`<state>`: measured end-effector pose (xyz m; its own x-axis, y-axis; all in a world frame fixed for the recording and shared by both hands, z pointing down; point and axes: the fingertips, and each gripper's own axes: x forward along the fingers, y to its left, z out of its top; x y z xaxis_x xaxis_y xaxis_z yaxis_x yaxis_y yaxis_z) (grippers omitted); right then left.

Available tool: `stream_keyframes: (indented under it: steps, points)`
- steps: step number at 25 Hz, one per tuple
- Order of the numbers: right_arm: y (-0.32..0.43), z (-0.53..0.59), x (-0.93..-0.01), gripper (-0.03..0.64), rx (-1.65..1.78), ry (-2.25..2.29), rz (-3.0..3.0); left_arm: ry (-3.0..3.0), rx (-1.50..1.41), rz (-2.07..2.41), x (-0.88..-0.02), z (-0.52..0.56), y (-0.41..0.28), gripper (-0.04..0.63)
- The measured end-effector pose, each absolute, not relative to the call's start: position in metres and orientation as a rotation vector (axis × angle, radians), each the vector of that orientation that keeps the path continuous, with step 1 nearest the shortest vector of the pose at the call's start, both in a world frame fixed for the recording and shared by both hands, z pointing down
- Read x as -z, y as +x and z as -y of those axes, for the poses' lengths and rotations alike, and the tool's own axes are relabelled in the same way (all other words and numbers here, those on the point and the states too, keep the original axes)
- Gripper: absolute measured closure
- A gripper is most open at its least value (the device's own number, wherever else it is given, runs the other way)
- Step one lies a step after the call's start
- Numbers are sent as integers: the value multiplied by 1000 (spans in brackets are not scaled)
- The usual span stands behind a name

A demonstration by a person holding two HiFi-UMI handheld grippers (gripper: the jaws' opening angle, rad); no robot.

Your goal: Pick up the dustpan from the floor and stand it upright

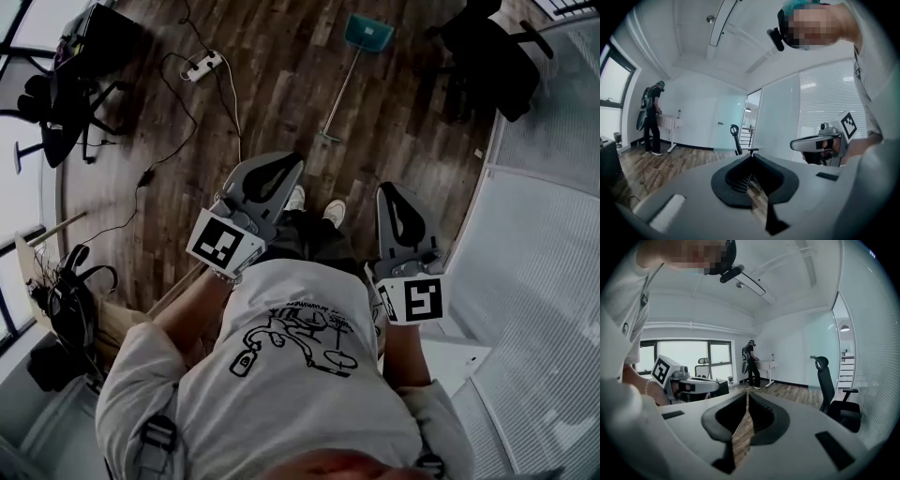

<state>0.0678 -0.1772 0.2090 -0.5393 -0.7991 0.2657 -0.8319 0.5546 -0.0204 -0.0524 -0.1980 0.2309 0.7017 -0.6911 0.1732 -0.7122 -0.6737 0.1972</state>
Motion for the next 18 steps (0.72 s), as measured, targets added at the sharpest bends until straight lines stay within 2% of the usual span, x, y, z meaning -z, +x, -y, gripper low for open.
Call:
stream_keyframes:
  steps: [18]
  points:
    - [78,182,-353,601,-329,1304,2499,2600,-232,1087,-368,200,-49,586]
